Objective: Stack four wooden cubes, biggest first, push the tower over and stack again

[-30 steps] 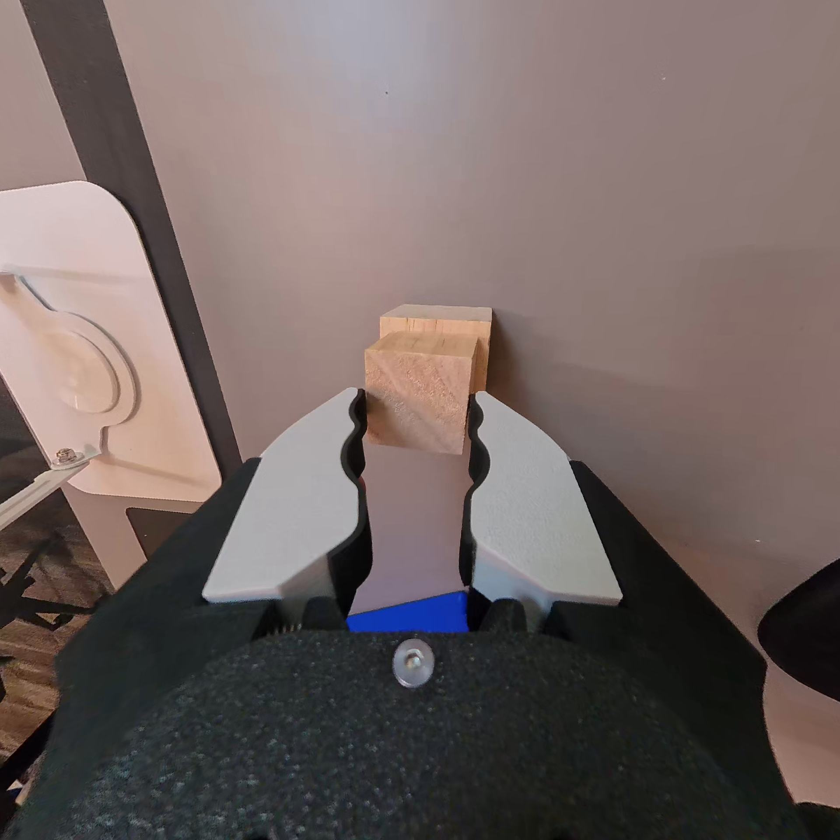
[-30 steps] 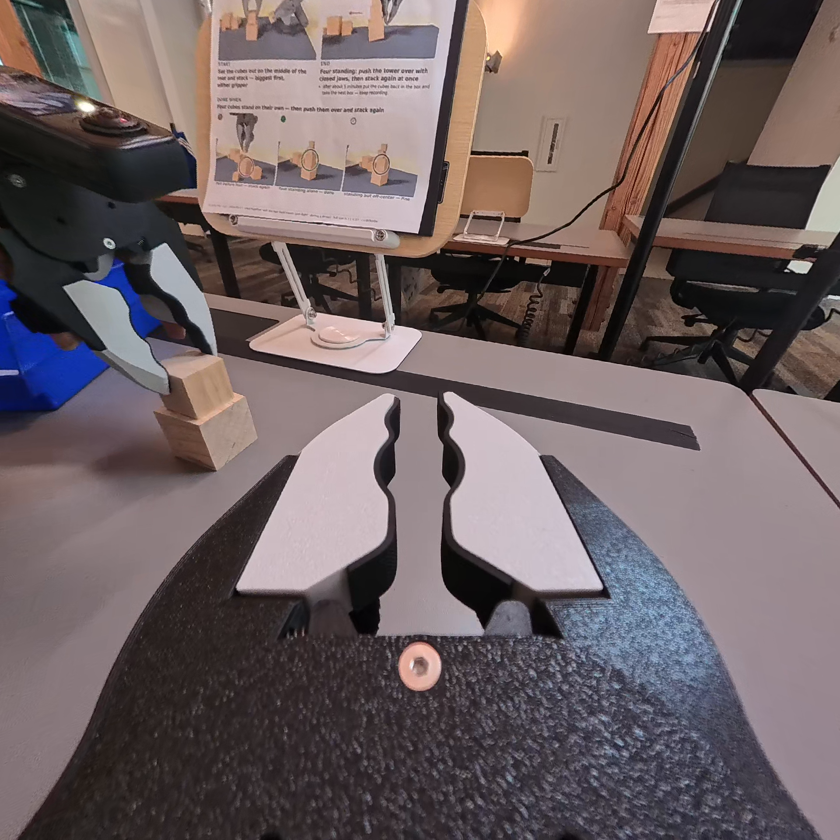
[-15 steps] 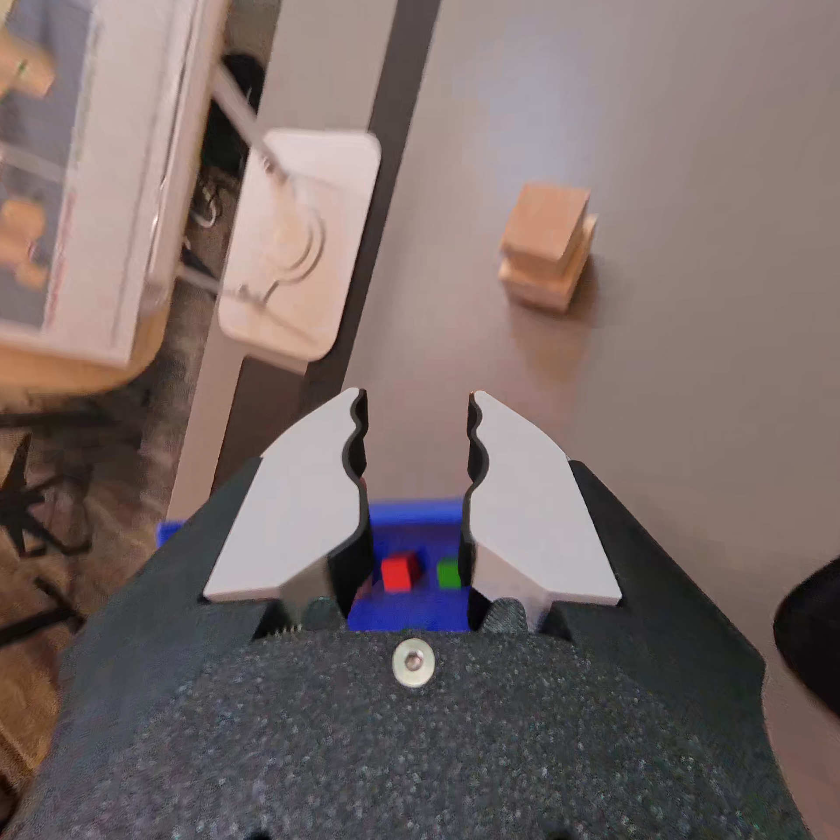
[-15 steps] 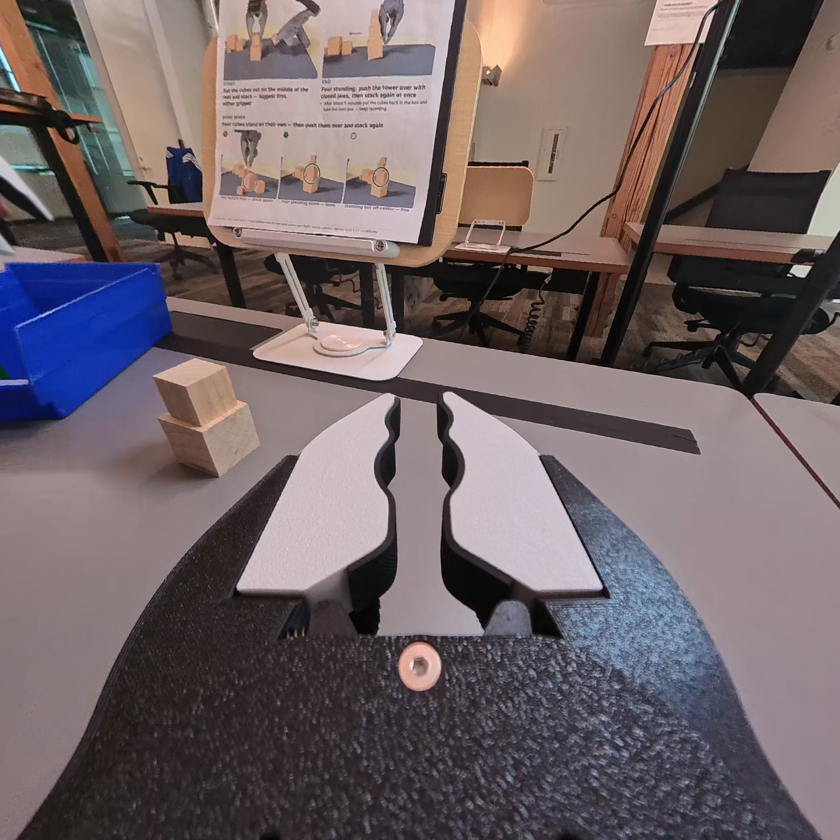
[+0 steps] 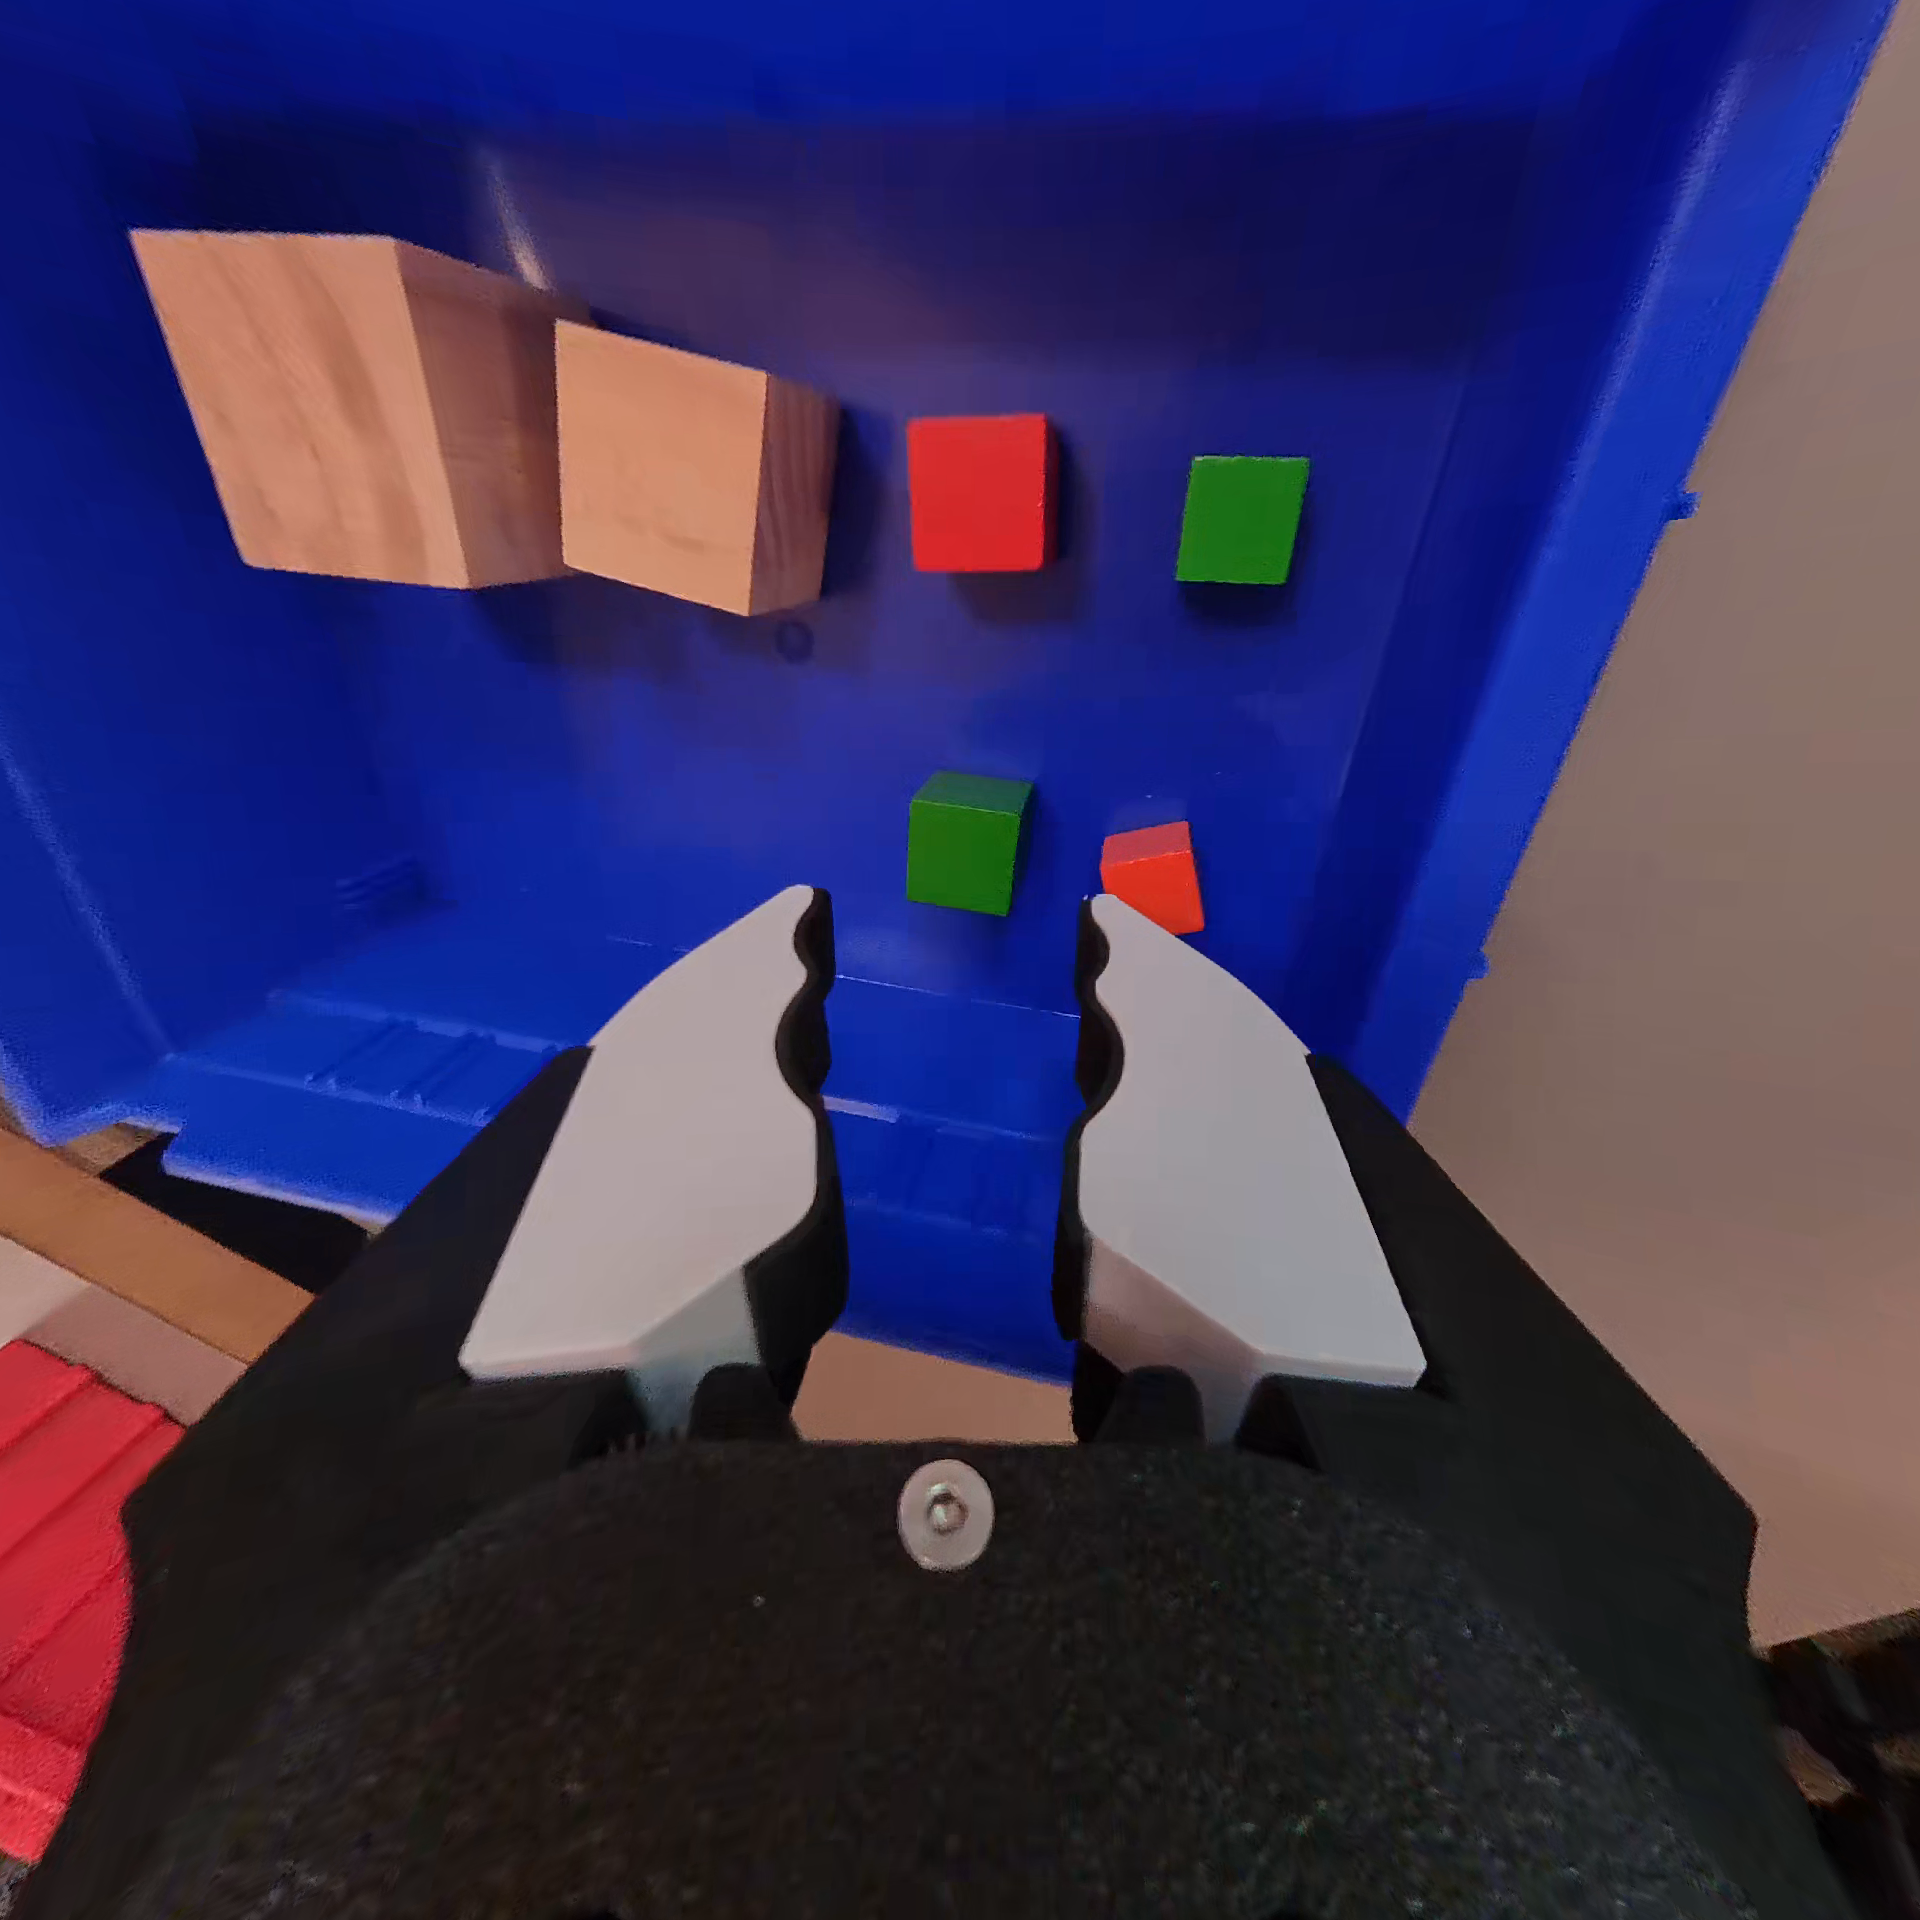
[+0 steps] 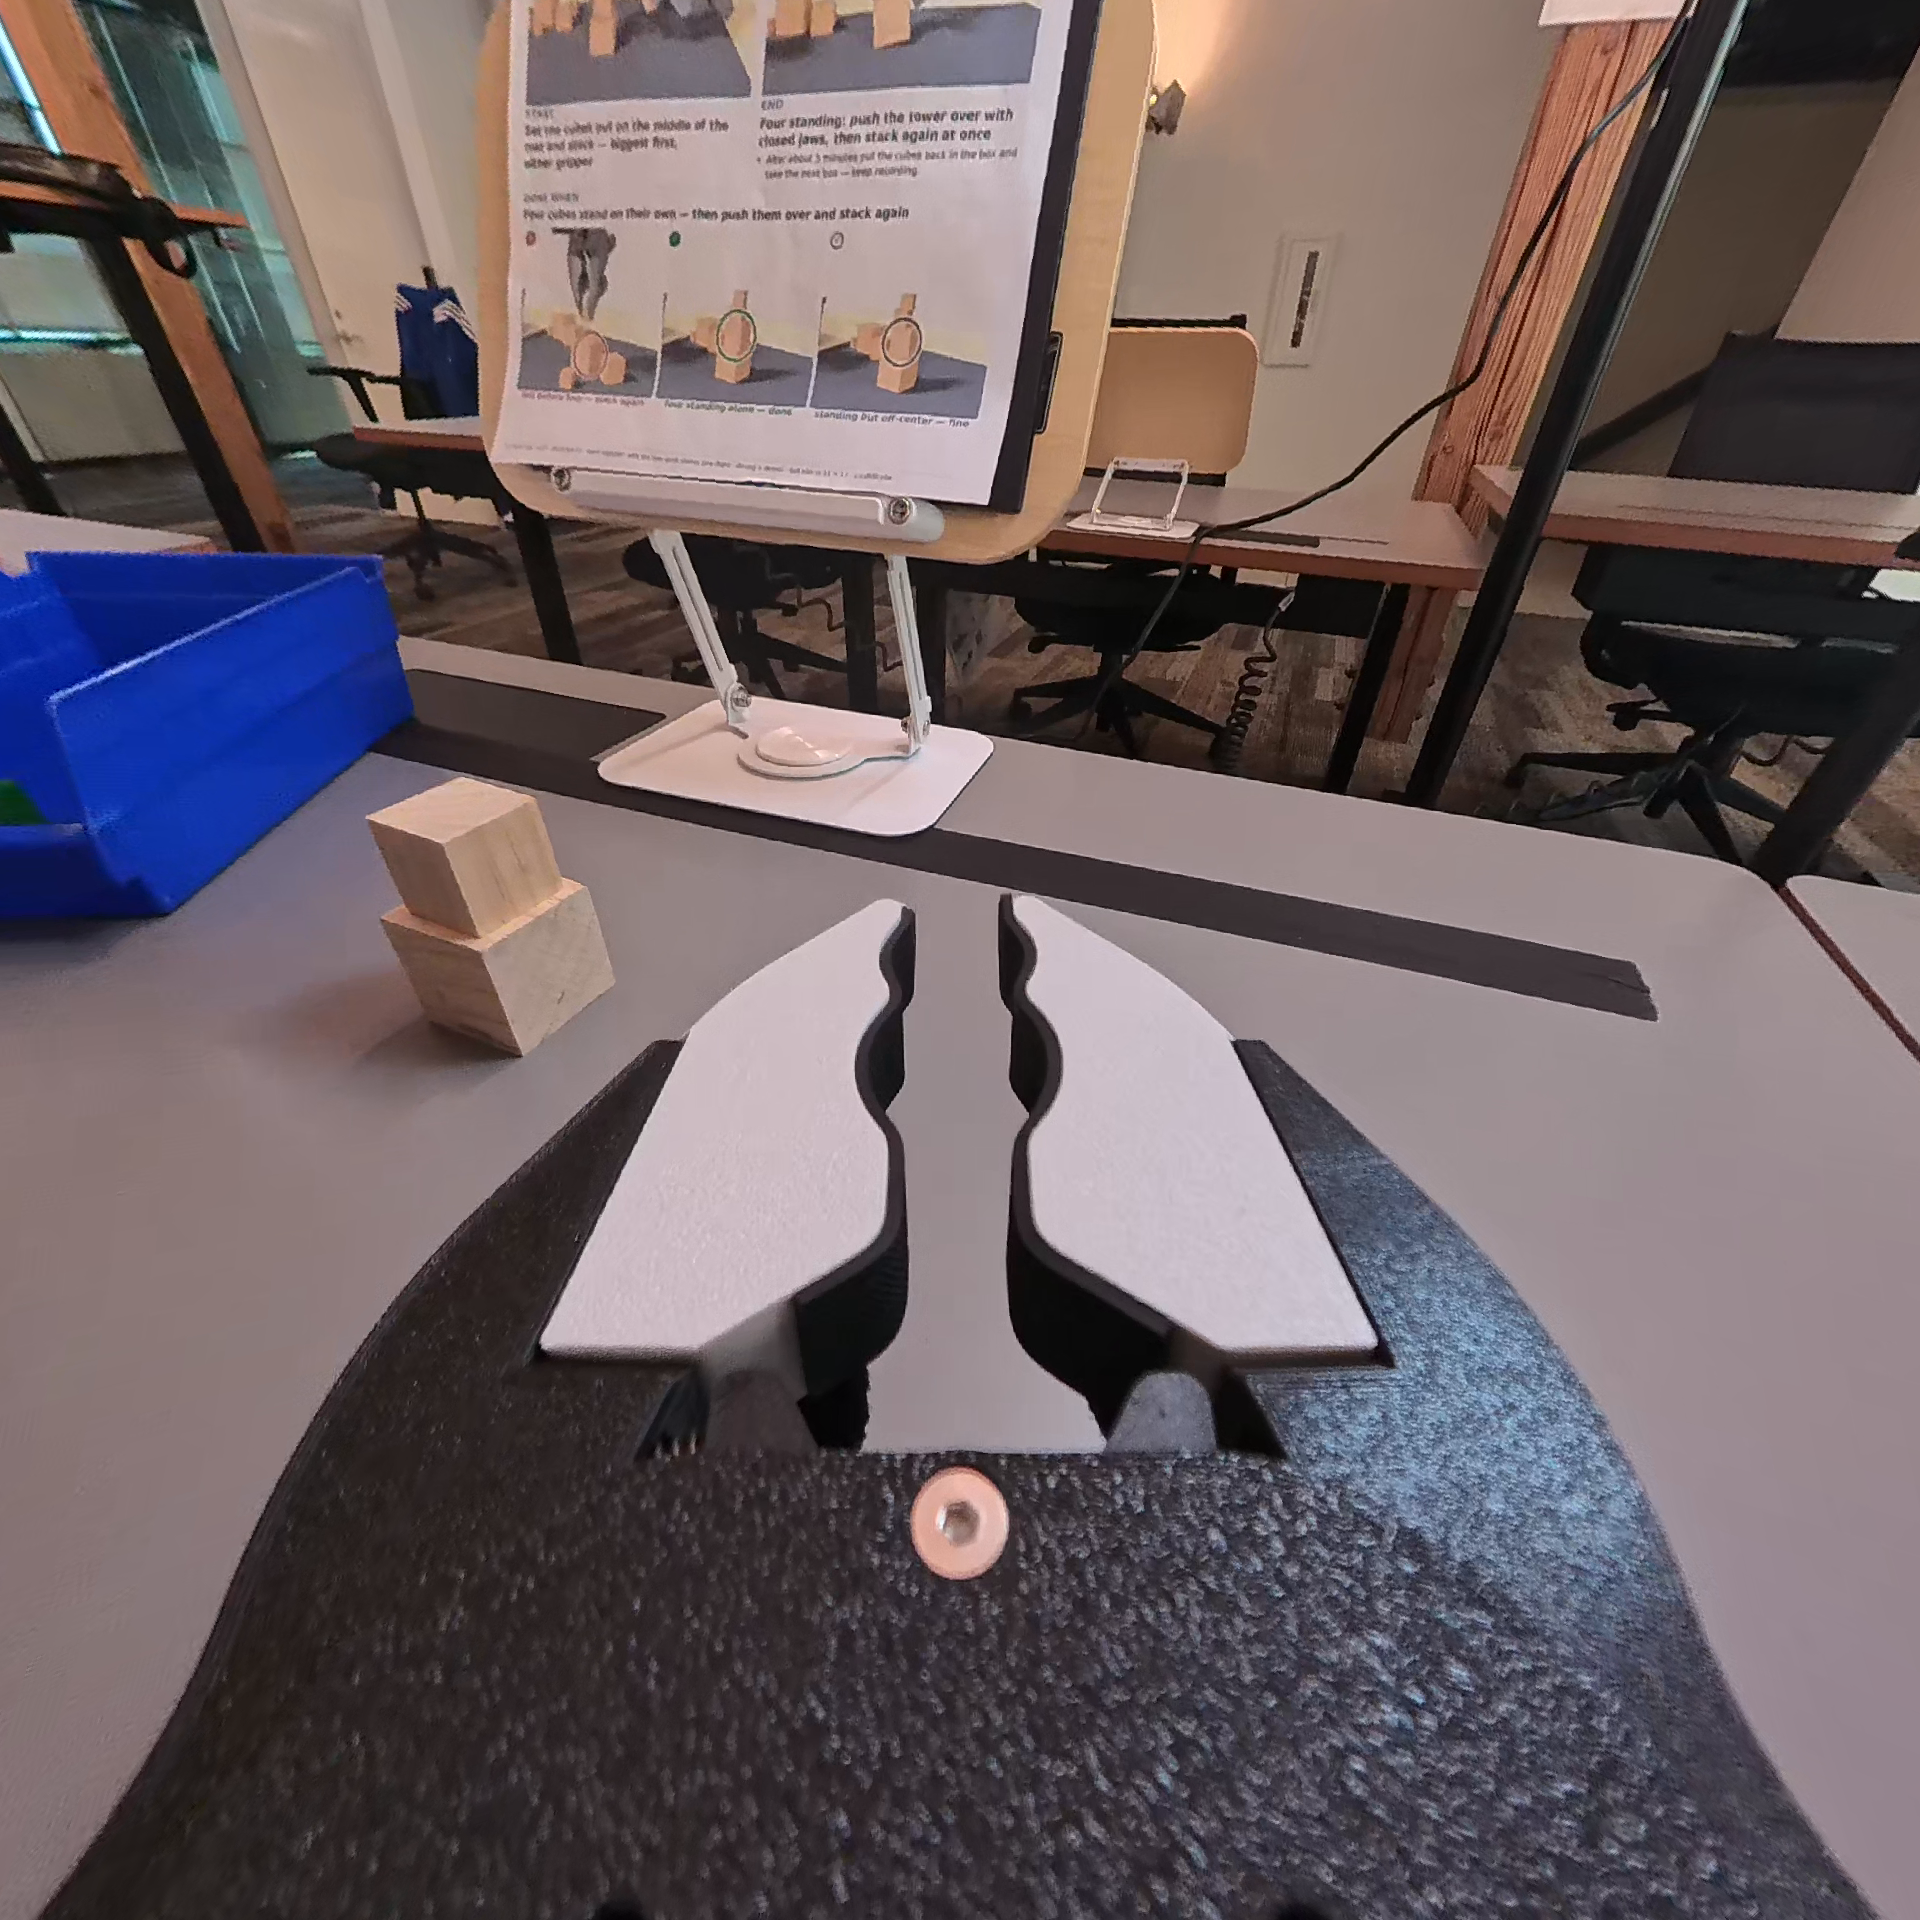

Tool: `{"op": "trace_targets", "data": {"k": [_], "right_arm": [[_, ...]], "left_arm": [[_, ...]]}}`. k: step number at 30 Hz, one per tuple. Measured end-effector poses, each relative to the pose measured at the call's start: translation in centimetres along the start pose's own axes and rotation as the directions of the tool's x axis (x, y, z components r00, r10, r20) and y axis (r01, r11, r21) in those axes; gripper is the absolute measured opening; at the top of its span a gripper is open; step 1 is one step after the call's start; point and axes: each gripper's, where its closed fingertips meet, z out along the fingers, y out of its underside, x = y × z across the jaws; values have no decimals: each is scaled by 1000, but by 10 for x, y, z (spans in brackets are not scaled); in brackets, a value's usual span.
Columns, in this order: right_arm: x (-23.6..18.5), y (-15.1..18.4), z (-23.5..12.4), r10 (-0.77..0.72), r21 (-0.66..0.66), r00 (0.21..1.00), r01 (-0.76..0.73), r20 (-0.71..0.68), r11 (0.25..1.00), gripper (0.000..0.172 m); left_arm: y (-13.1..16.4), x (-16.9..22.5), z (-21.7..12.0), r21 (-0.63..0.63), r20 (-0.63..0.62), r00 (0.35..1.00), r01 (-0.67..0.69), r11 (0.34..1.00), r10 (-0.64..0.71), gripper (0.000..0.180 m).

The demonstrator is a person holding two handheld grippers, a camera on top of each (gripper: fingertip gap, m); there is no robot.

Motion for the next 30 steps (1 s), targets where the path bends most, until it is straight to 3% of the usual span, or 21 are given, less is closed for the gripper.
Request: {"op": "trace_targets", "data": {"k": [11,15,17,23,27,30], "right_arm": [[2,2,1,5,-6,1000,-5,-3,1000,15],[4,2,1,7,-4,1000,-7,-6,1000,15],[4,1,0,9,-2,1000,-9,-5,1000,15],[1,0,1,15,2,1000,-15,13,1000,15],[-2,-2,0,8,7,1000,-8,21,1000,15],[-1,-5,-2,8,18,1000,-9,18,1000,15]], "left_arm": [[9,1,38,-167,-88,996,-5,986,-9,45],[15,1,46,-245,-92,996,-30,969,7,27],[11,2,41,-235,-95,995,-29,972,7,27],[-38,5,-26,-44,-12,998,-64,997,64,26],[-88,32,-73,85,0,987,-158,984,159,26],[-126,63,-87,127,-26,966,-254,959,259,26]]}}
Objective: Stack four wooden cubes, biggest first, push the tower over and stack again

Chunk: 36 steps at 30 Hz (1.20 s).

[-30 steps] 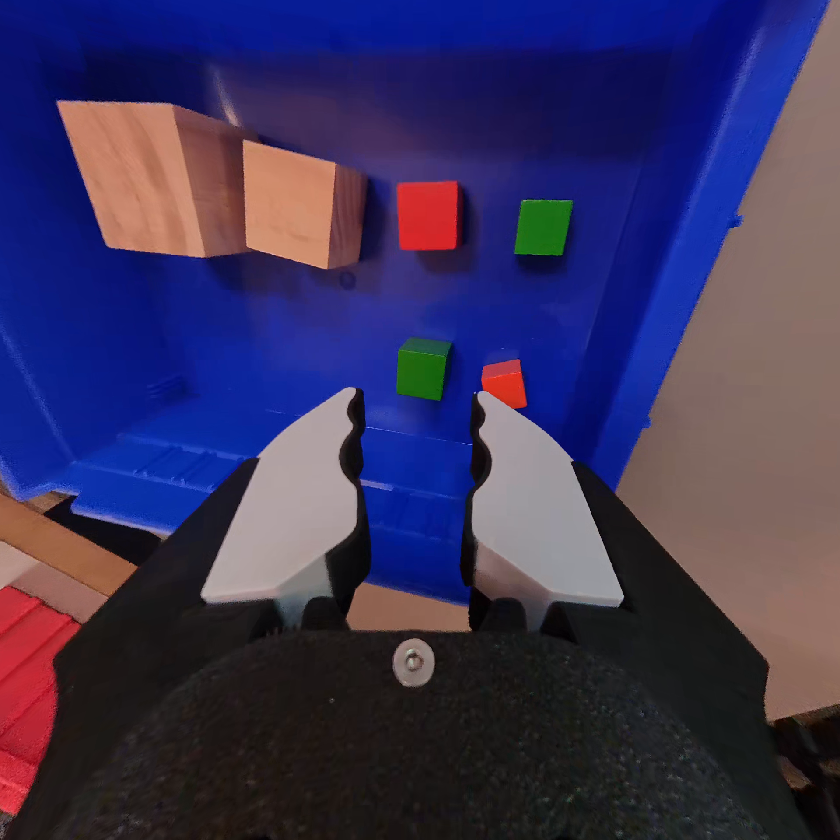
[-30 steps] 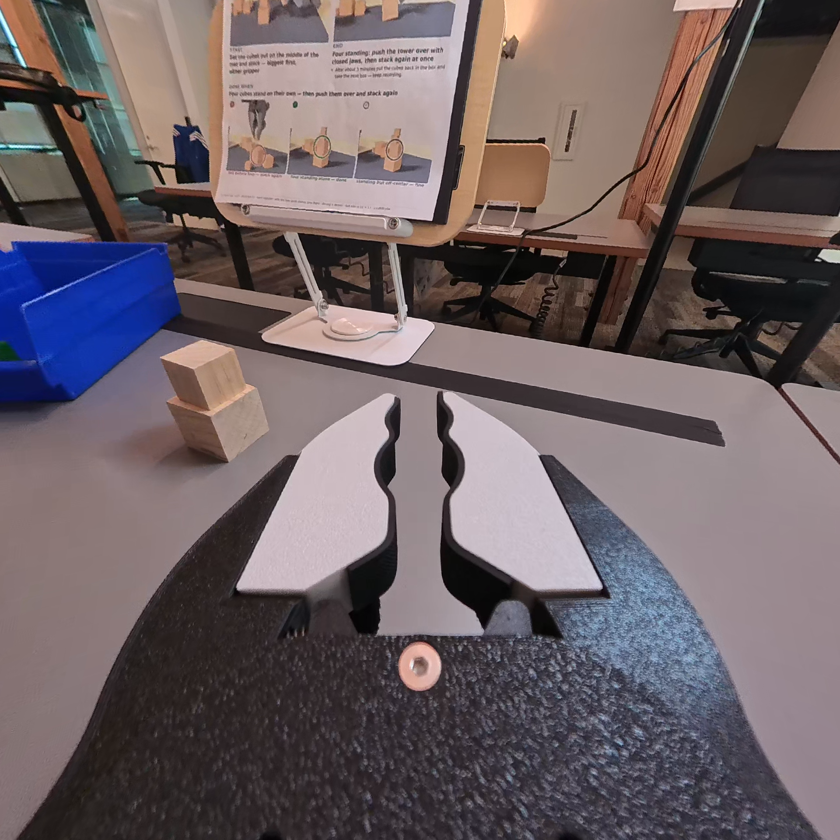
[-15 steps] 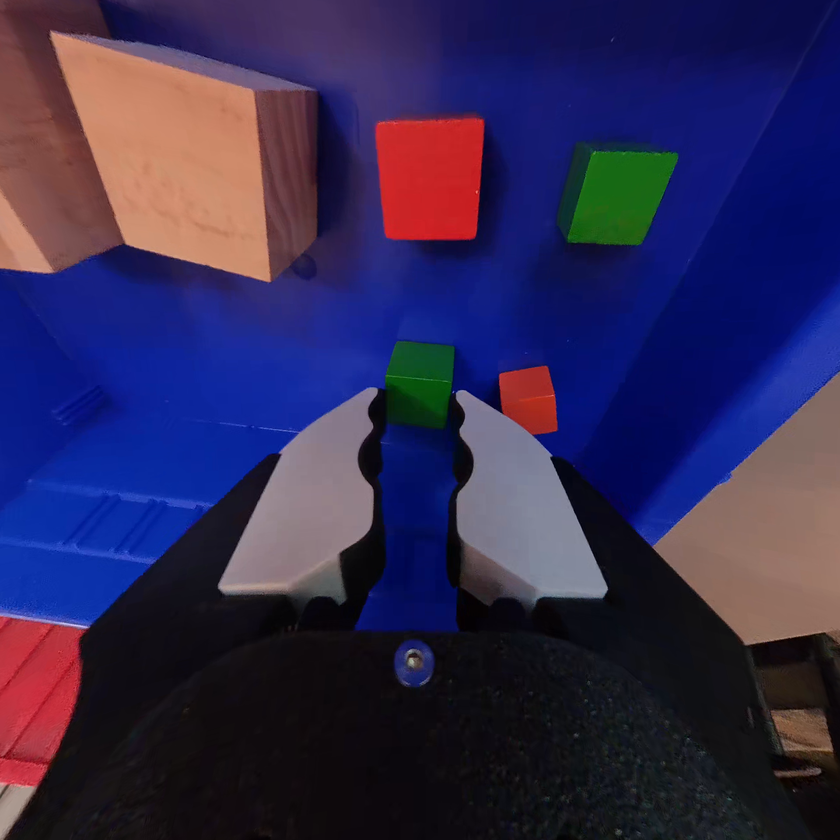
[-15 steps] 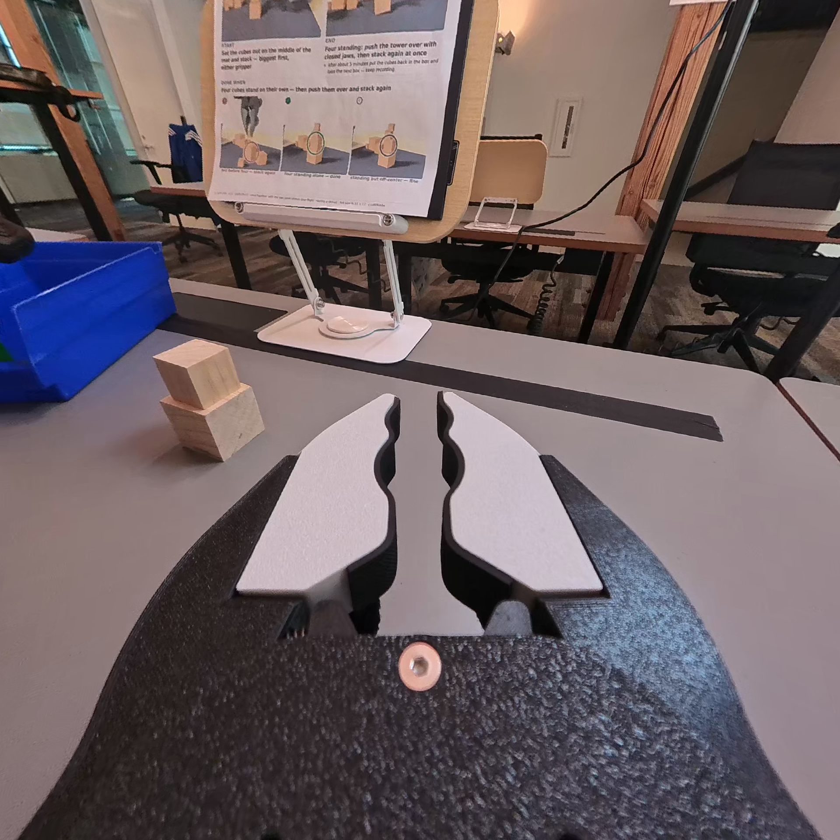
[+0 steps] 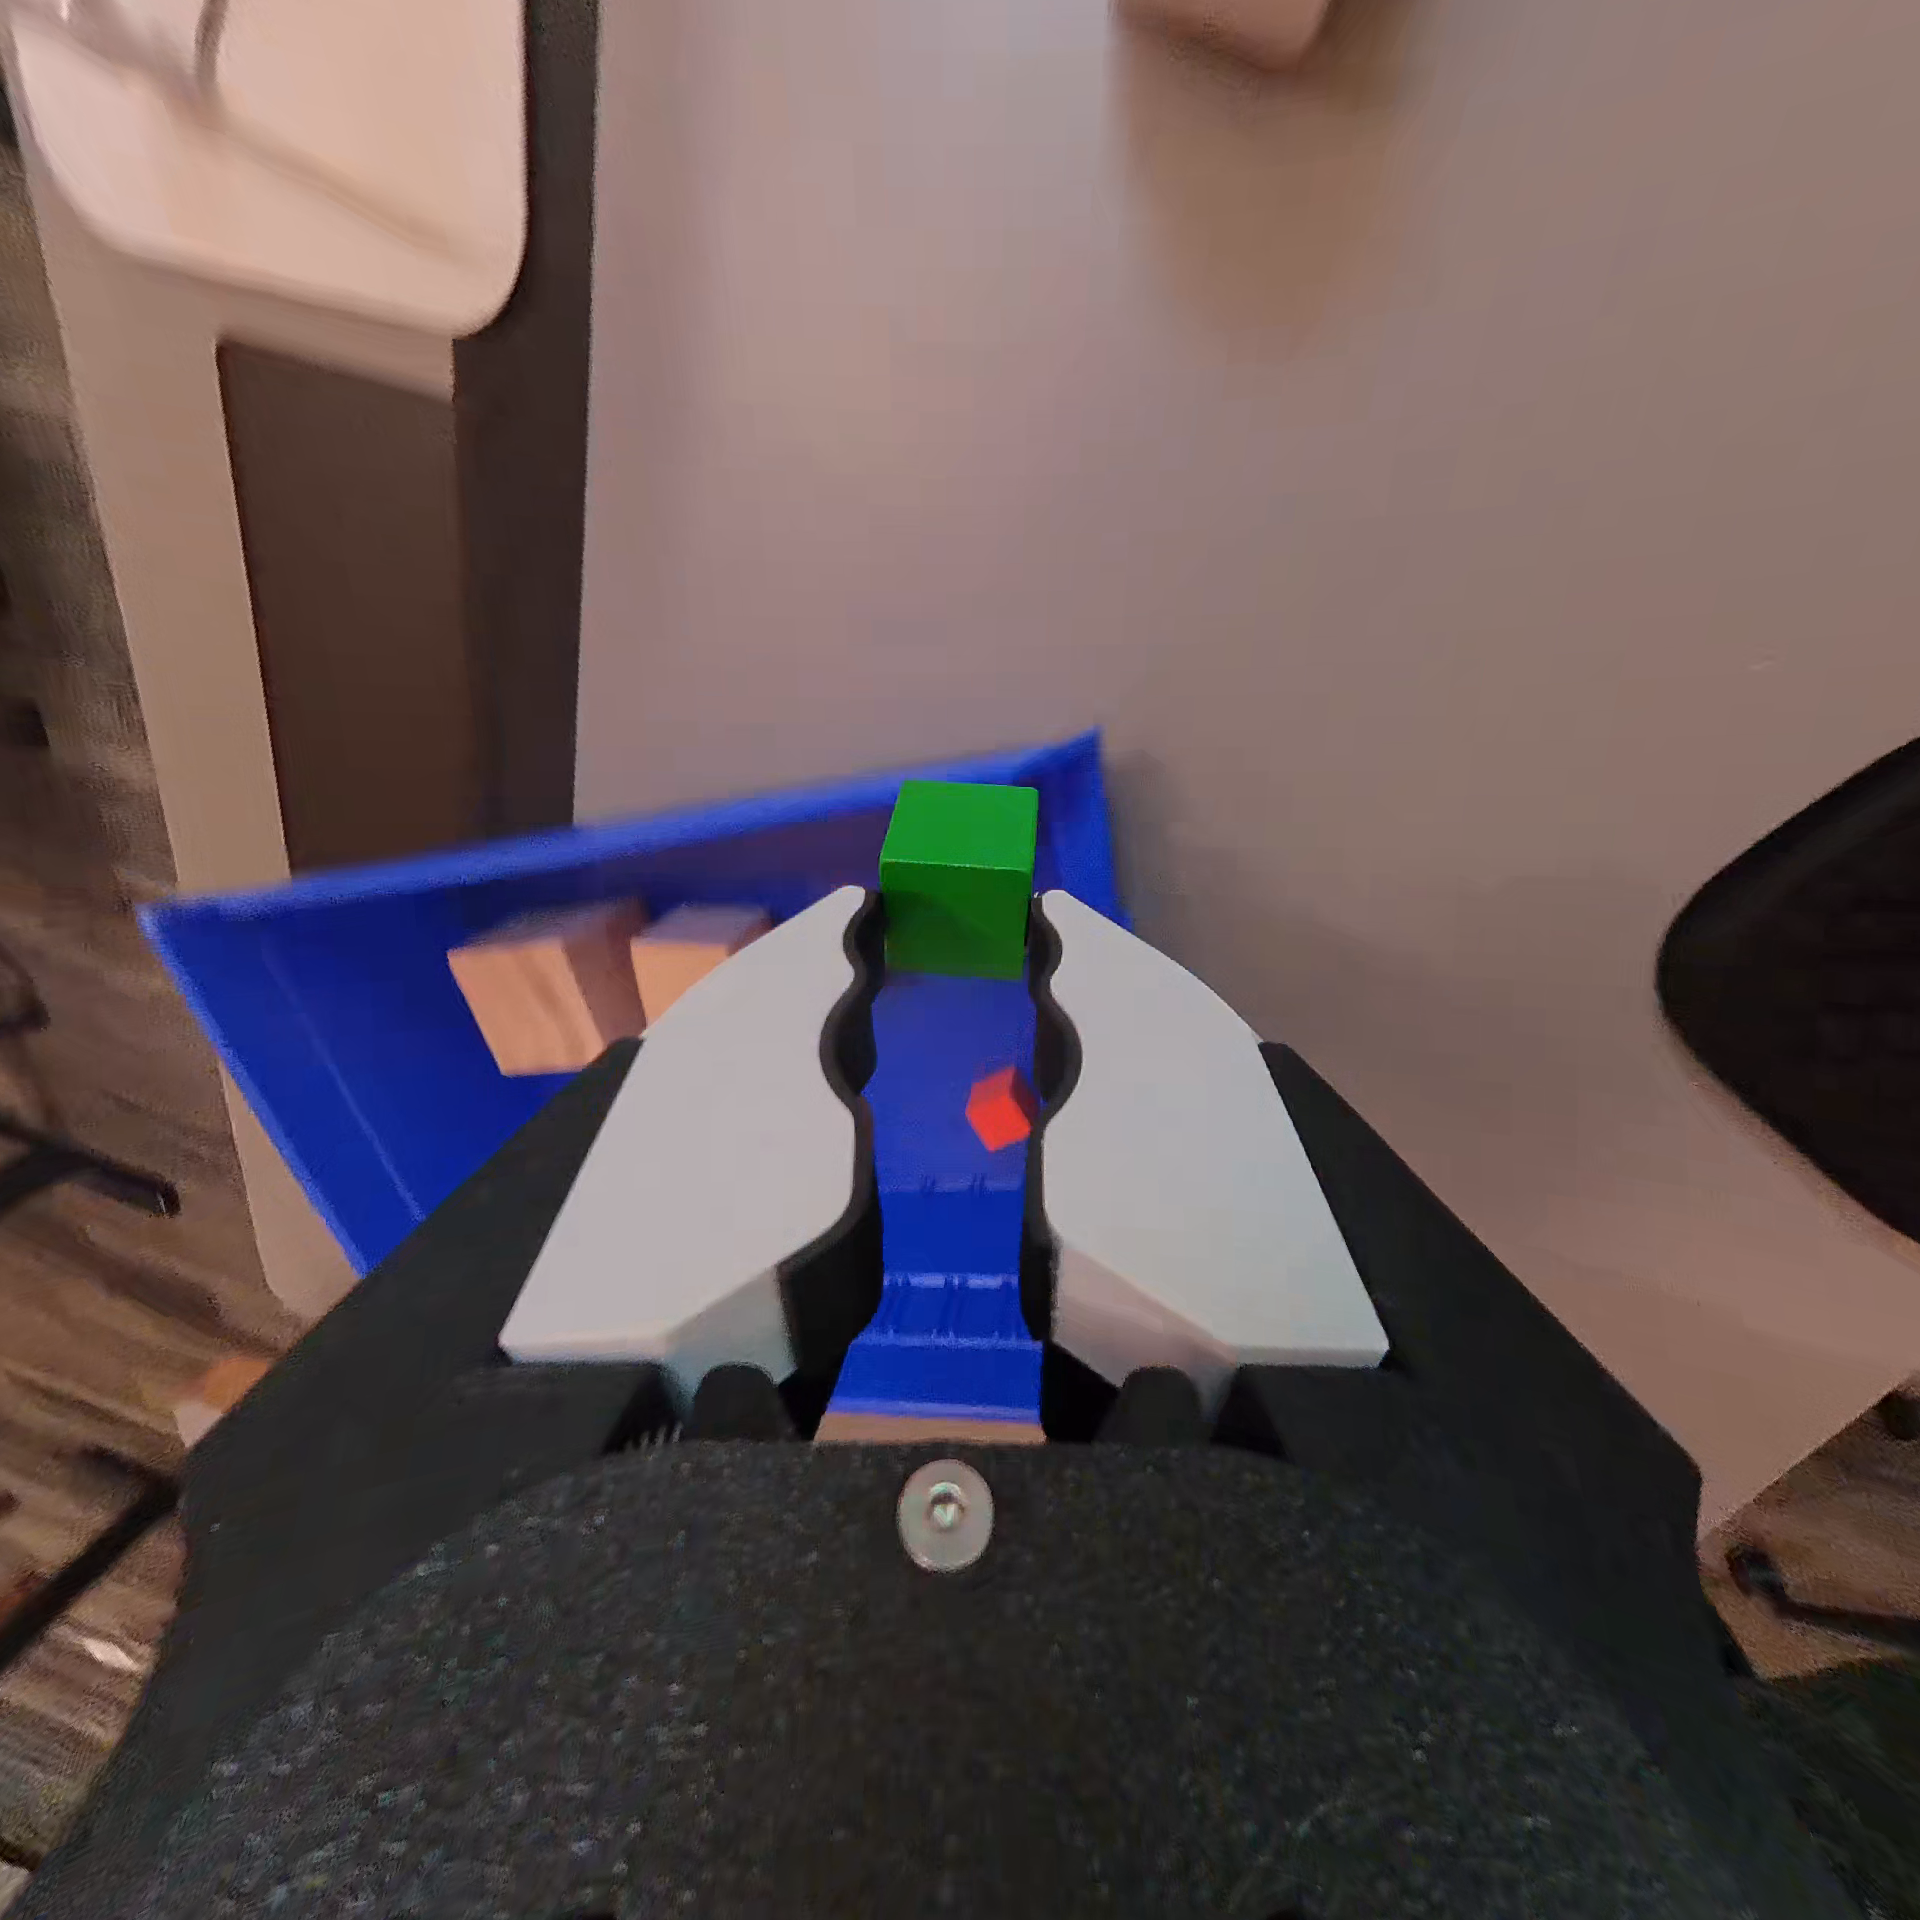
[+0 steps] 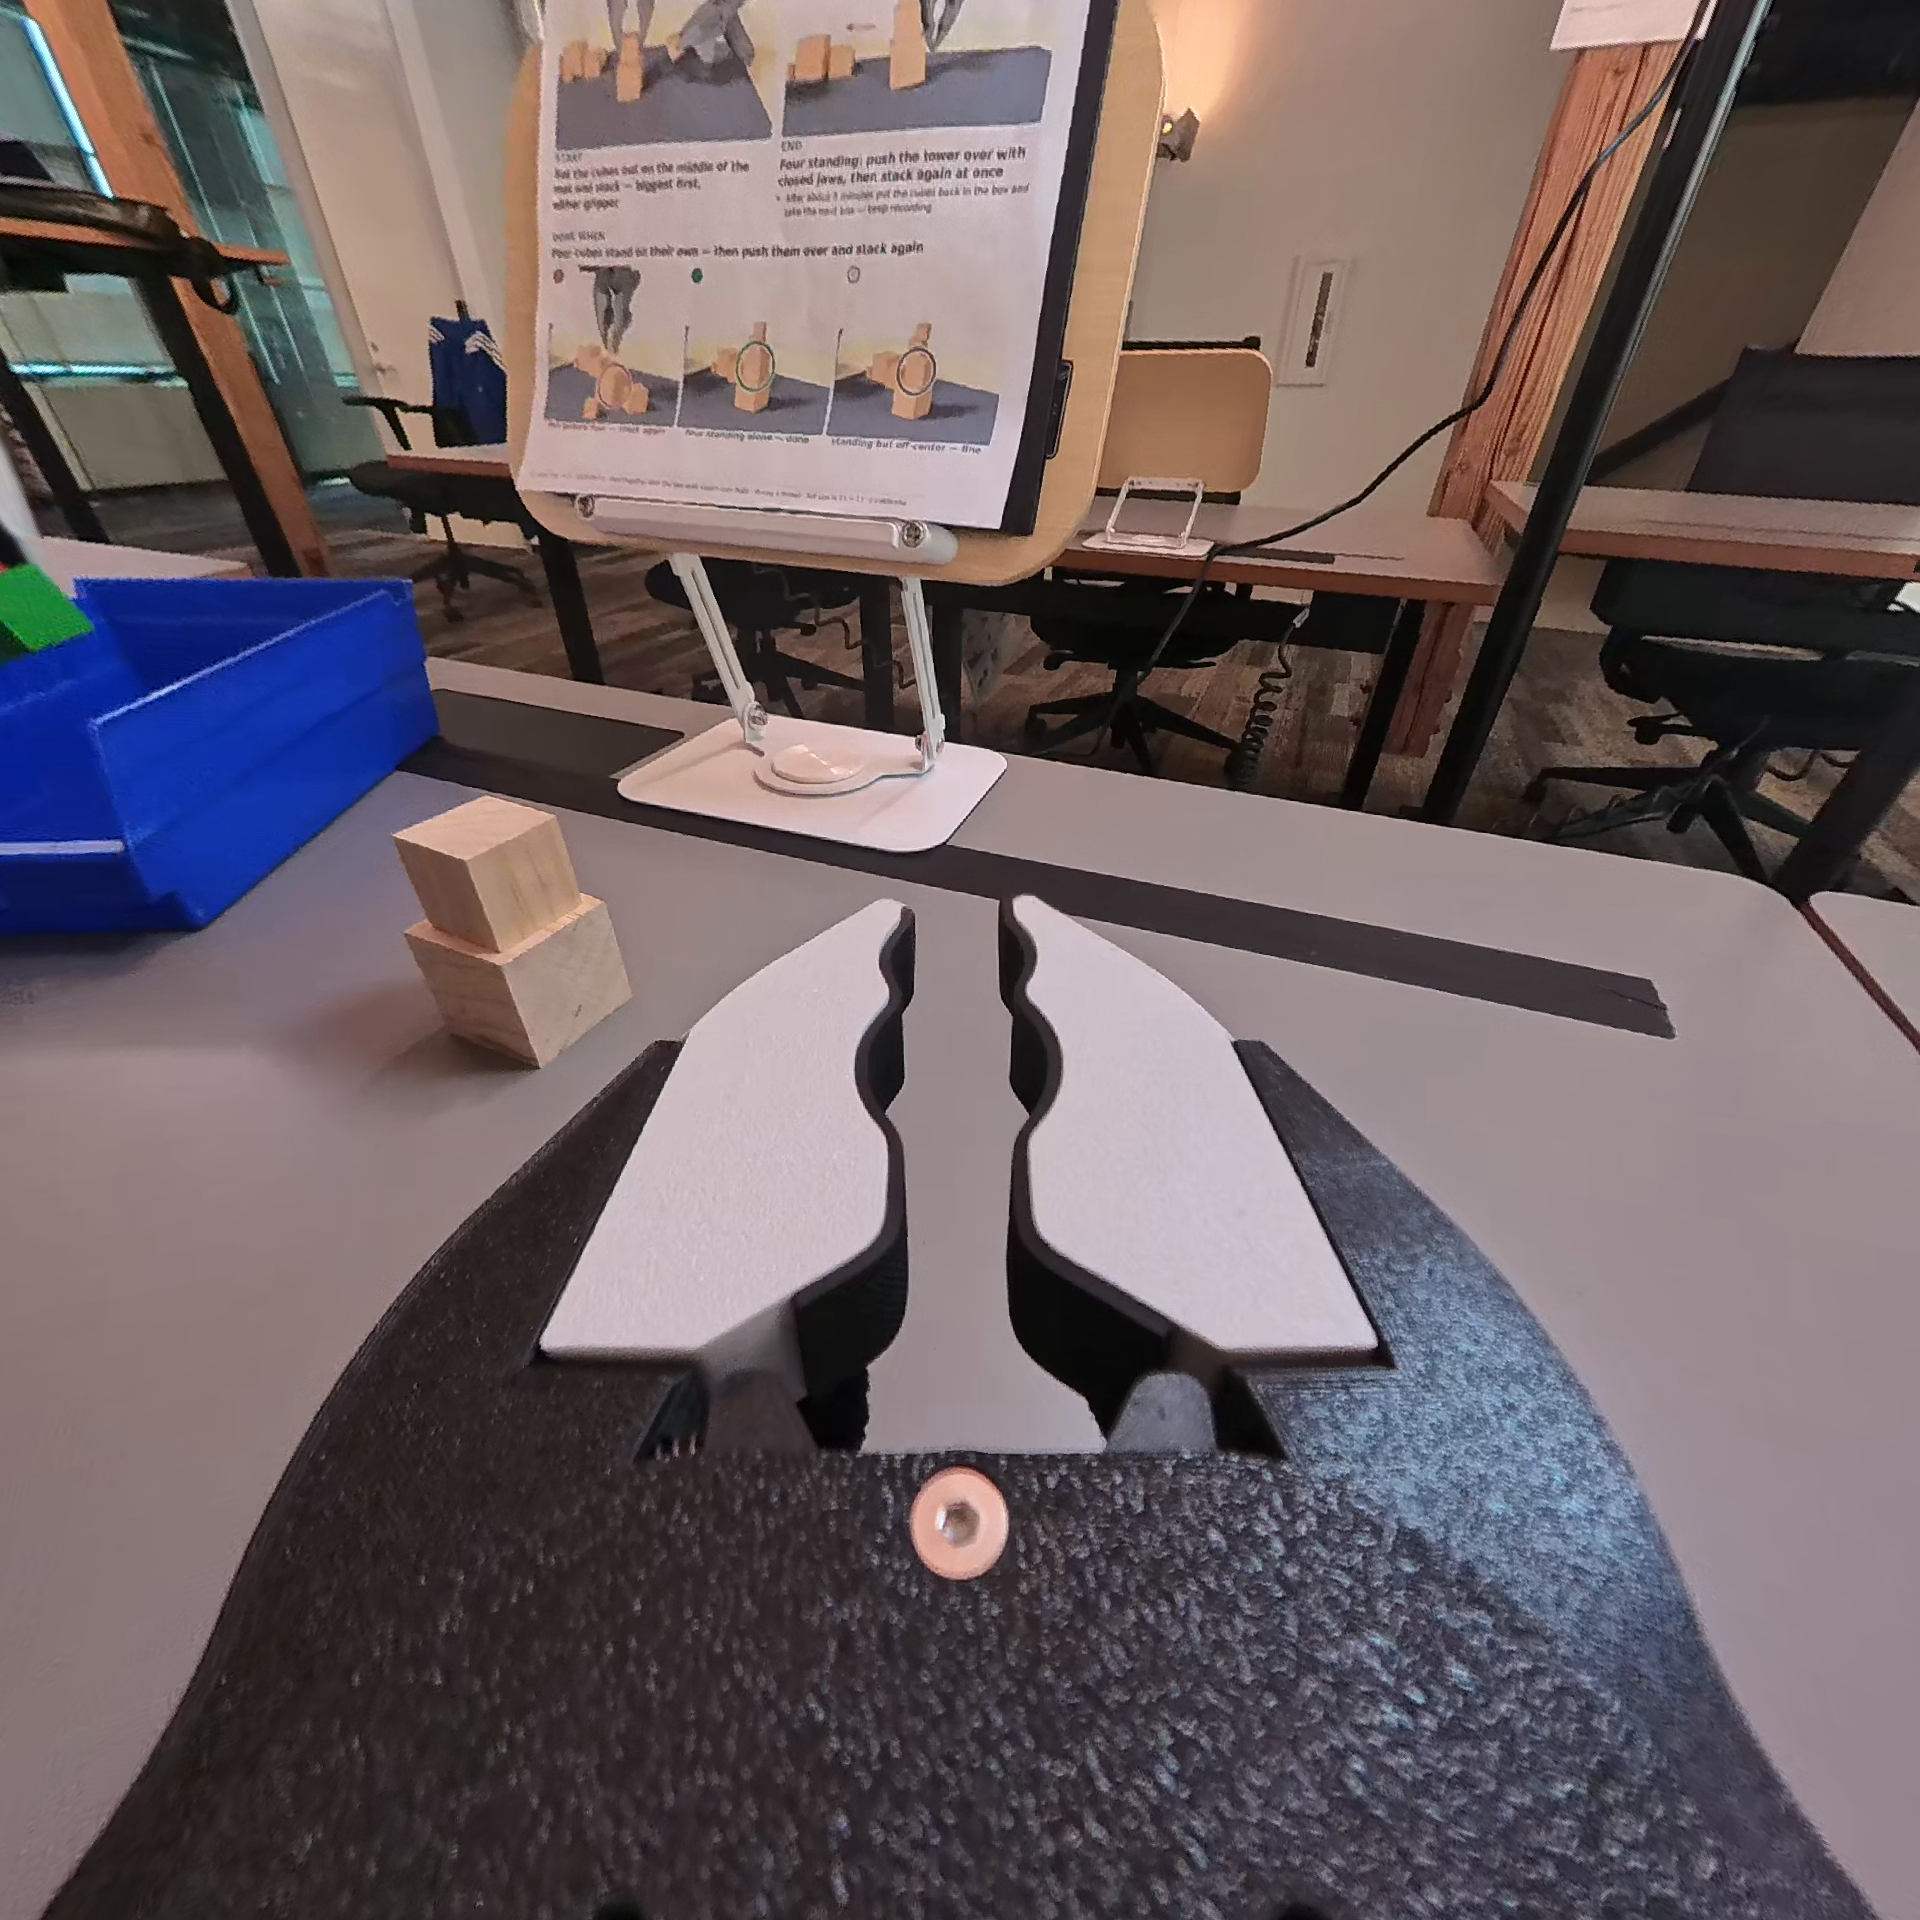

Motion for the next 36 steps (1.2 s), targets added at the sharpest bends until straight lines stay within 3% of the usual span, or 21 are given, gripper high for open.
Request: {"op": "trace_targets", "data": {"k": [8,14,23,31,33,36], "right_arm": [[-1,-2,-2,-5,7,1000,5,1,1000,15],[3,-6,-4,3,20,1000,-3,-4,1000,15],[5,-8,-6,10,29,1000,-10,3,1000,15],[5,-8,-6,11,31,1000,-11,7,999,15],[6,-10,-8,12,39,1000,-12,5,999,15],[8,-13,-10,19,52,1000,-19,9,998,15]], "left_arm": [[-126,30,21,82,-70,979,-184,980,190,26],[-173,41,40,74,-110,961,-247,966,254,26],[-186,43,59,34,-140,949,-279,960,281,26],[-189,36,50,79,-92,958,-266,961,273,31],[-181,31,33,132,-48,965,-249,959,258,31],[-144,18,5,190,14,979,-203,961,204,35]]}}
